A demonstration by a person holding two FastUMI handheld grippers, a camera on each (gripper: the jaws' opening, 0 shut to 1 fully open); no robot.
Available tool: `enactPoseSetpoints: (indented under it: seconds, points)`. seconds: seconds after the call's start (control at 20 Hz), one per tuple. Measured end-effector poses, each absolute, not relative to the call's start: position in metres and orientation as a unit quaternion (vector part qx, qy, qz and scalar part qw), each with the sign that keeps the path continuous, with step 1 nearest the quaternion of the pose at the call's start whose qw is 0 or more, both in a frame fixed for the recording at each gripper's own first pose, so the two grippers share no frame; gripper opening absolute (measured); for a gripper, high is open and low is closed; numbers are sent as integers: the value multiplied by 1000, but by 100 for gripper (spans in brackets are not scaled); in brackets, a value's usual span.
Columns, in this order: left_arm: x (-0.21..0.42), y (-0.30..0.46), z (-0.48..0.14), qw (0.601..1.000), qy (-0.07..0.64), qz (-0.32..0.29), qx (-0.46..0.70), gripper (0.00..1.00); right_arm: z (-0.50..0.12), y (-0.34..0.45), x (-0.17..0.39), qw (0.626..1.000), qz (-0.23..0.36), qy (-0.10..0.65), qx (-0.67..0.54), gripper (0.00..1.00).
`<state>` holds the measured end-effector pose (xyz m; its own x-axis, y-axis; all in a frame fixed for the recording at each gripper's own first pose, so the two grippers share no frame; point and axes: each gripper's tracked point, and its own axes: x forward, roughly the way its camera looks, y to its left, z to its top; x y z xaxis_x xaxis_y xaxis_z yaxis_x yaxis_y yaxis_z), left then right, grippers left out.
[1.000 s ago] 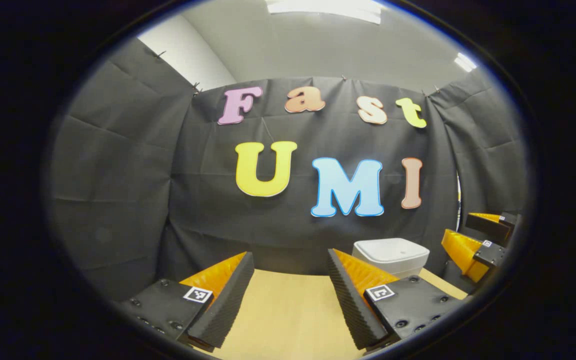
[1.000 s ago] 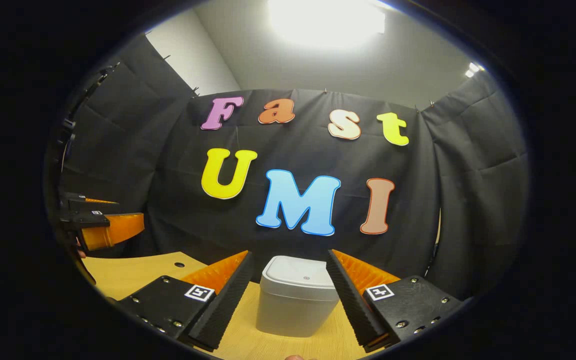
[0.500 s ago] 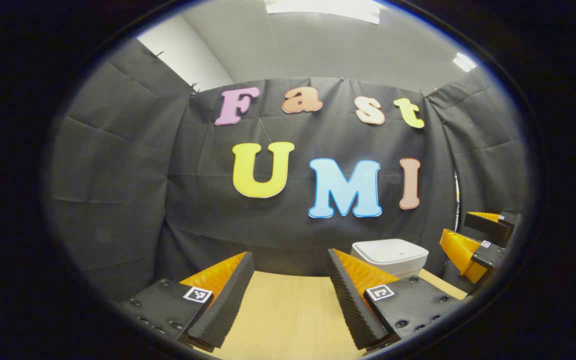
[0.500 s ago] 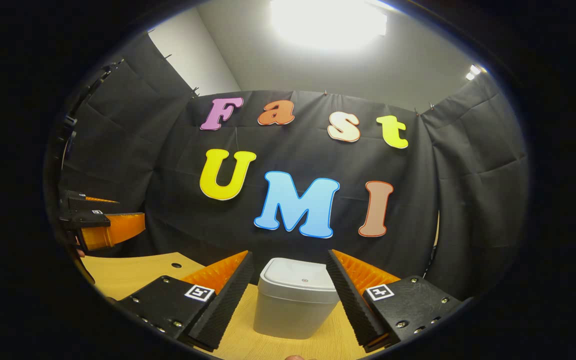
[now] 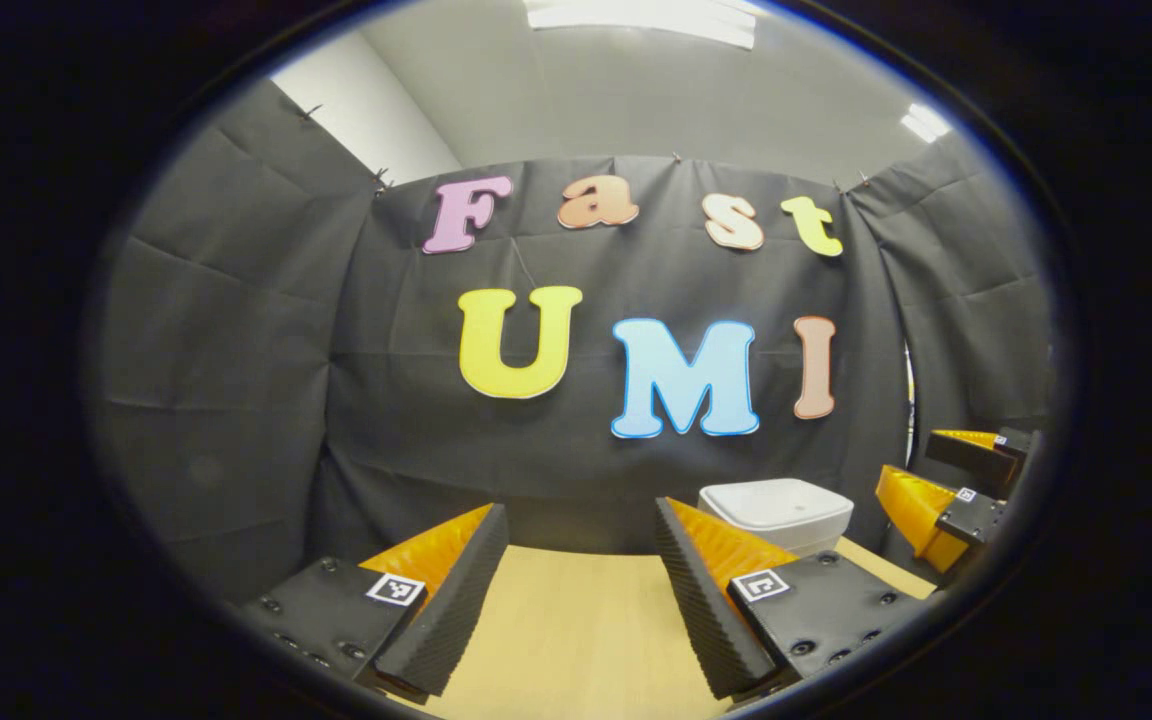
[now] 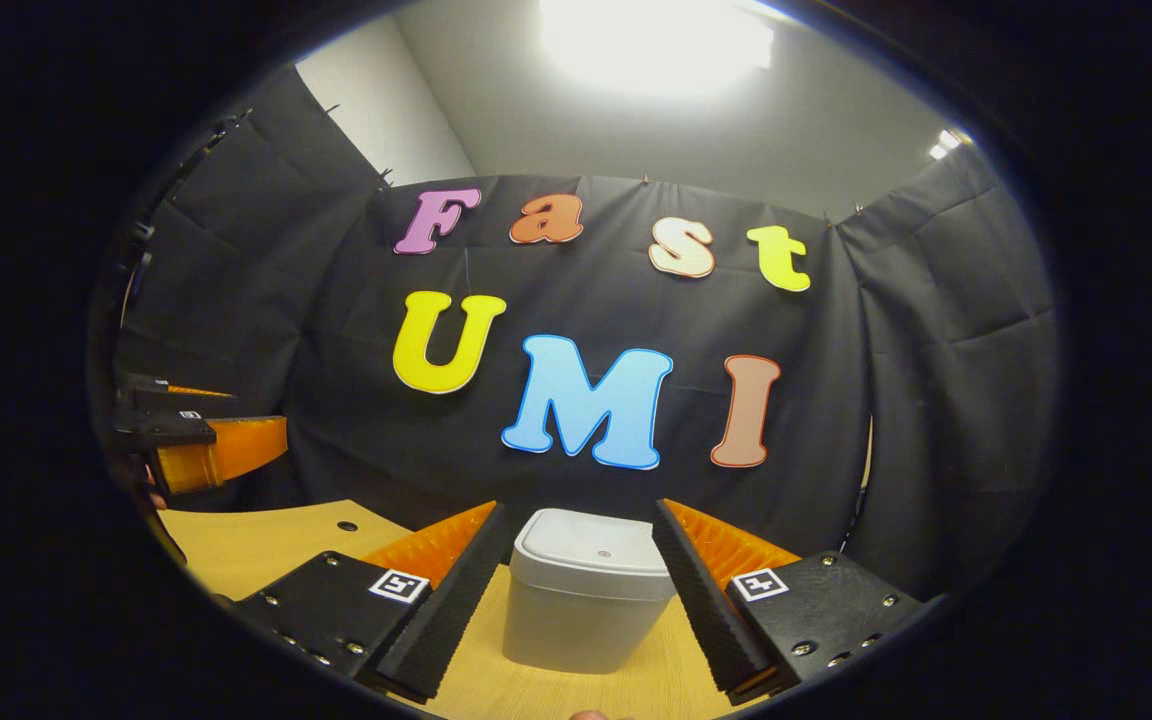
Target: Press the lid of the desktop garbage bin to open it, pick up the crumpled paper on the desktop and throw it into the bin, then pick up the pop can on the desktop and drop it into the bin, and finally close the garbage bin lid.
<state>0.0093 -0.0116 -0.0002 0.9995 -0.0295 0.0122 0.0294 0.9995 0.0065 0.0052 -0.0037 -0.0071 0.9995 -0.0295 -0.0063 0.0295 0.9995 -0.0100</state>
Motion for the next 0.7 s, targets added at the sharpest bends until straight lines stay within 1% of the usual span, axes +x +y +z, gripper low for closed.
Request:
enactPoseSetpoints:
  seconds: [0.15, 0.2, 0.25, 0.4, 0.55, 0.7]
  points:
    - [9, -9, -1, 1000, -6, -14, 2, 94, -7, -4, 5, 1000, -15, 3, -7, 94]
    - [10, -9, -1, 1000, -7, -14, 3, 94, -9, -4, 5, 1000, -15, 4, -8, 94]
    - [11, -9, -1, 1000, -7, -13, 3, 97, -9, -4, 5, 1000, -15, 5, -8, 94]
    - [13, -8, 0, 1000, -8, -13, 4, 94, -11, -7, 5, 1000, -18, 7, -7, 94]
    - [16, -8, -1, 1000, -7, -14, 8, 94, -13, -10, 7, 1000, -24, 7, -5, 94]
    - [19, -12, -4, 1000, -4, -19, 16, 97, -19, -11, 10, 999, -27, 16, 6, 94]
